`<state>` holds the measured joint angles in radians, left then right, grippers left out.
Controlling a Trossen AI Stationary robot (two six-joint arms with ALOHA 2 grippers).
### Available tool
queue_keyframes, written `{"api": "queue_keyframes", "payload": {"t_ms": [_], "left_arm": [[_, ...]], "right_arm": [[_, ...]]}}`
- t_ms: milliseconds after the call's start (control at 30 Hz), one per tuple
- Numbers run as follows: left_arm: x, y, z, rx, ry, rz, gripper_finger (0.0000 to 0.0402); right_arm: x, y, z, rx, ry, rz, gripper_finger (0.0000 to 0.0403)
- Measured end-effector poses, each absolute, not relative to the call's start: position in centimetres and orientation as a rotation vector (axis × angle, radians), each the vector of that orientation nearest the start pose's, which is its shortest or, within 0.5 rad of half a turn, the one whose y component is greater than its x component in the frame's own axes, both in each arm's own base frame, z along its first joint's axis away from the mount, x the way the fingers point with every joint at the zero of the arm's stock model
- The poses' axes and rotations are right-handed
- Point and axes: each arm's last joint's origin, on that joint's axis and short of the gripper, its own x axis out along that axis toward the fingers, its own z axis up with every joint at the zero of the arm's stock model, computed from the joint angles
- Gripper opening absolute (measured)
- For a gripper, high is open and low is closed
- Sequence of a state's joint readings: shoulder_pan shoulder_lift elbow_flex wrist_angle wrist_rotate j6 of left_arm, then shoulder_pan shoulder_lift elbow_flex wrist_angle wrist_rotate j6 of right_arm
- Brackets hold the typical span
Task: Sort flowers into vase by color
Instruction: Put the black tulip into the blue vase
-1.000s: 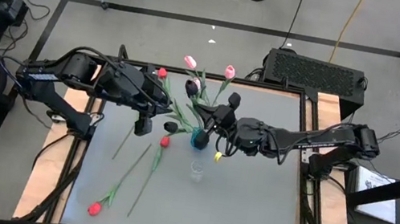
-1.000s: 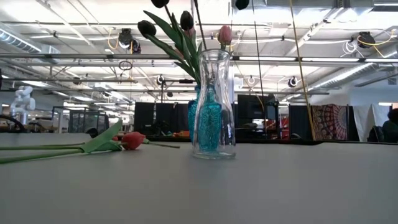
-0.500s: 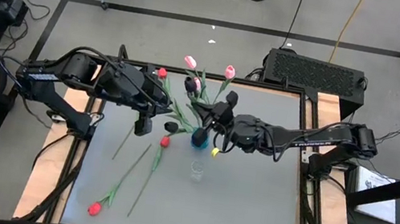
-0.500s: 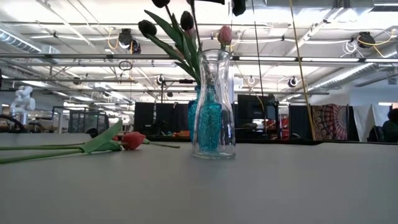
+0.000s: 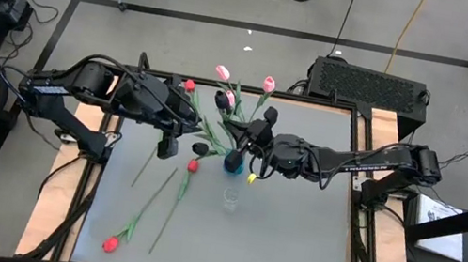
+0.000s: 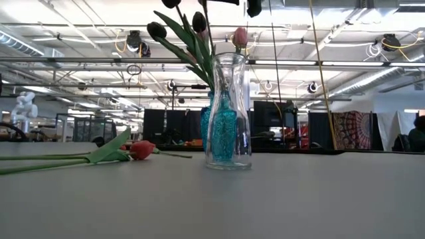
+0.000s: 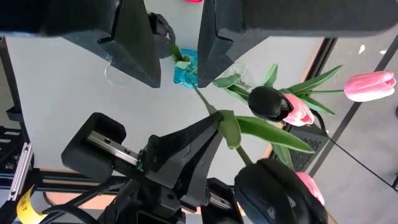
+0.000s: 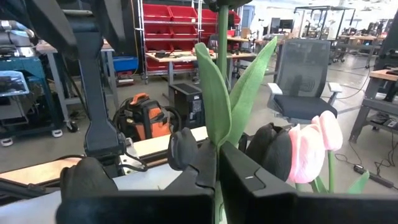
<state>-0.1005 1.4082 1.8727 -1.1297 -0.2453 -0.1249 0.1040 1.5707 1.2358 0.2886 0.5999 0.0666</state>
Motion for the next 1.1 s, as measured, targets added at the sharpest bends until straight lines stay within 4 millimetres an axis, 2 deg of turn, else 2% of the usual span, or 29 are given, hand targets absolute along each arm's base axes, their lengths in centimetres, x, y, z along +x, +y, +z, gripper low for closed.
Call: {"api": "queue_keyframes", "payload": {"t_ms": [667,1100], "left_arm": [[24.4,-1.8,46.8,-0.005,0.645,0.182,0.0114],[24.4,-1.7,46.8,-0.005,0.646,0.183,0.0114]], "right_arm": [[36.3,1.5,33.9,0.043,0.028,-0.514,0.0000],[37.2,1.5,33.0,0.052,0.025,-0.489,0.0000]]}}
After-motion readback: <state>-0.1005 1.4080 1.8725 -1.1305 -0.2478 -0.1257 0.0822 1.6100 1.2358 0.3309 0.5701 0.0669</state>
